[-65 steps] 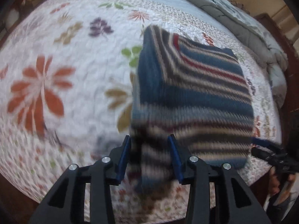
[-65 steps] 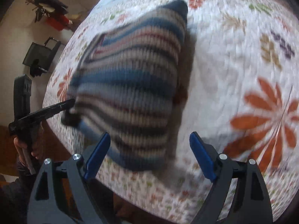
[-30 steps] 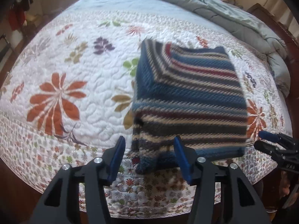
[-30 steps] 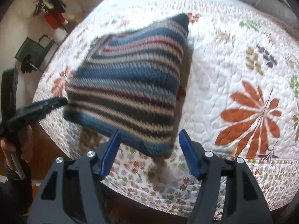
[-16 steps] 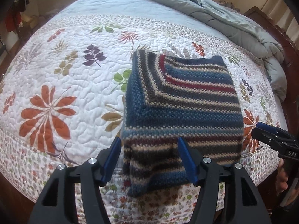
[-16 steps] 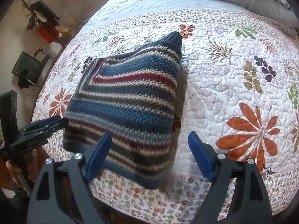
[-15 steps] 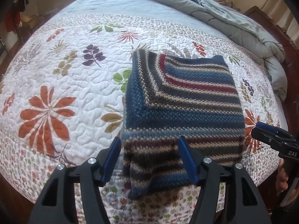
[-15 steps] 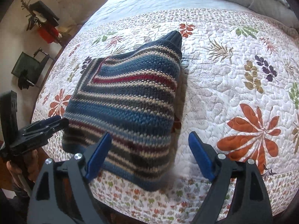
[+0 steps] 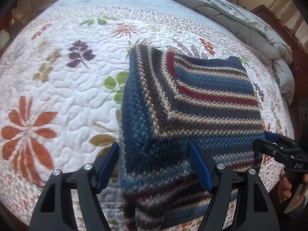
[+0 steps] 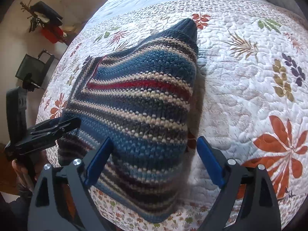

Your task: Fold small clothes

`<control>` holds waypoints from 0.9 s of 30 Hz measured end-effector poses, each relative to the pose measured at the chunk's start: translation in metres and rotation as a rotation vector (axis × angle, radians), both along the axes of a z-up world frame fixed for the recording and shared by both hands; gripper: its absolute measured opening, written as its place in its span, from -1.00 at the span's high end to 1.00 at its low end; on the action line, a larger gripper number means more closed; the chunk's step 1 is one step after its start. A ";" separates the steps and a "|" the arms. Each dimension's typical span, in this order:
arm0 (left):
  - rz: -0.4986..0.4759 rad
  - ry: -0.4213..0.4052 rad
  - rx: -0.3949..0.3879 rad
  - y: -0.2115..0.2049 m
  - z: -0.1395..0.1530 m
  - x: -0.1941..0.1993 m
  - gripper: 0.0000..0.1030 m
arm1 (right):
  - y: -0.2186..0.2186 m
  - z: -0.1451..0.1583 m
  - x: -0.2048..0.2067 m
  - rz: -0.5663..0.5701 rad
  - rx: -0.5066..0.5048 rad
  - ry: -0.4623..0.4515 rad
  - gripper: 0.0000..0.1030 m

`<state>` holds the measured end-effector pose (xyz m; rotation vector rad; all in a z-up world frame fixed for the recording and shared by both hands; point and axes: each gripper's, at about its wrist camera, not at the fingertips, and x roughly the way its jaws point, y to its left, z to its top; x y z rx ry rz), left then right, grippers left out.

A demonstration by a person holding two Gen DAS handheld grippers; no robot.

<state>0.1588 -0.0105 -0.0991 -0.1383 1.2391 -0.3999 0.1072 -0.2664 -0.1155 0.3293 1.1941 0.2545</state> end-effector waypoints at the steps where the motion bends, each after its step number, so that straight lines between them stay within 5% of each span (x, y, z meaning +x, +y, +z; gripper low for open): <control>1: -0.007 0.014 -0.029 0.000 -0.004 0.003 -0.51 | -0.001 -0.003 0.003 0.006 0.019 0.002 -0.73; 8: -0.009 0.142 -0.184 0.003 -0.032 0.024 -0.64 | -0.005 -0.029 0.022 -0.003 0.138 0.067 -0.73; 18: -0.007 0.102 -0.169 -0.008 -0.017 0.011 0.04 | -0.004 -0.016 0.014 0.014 0.123 0.030 0.04; 23: -0.037 0.048 -0.222 -0.025 0.007 0.014 0.43 | -0.023 0.000 0.005 -0.002 0.149 -0.008 0.10; 27: -0.095 0.029 -0.263 -0.063 0.025 0.019 0.45 | -0.048 0.024 -0.002 -0.021 0.097 -0.059 0.10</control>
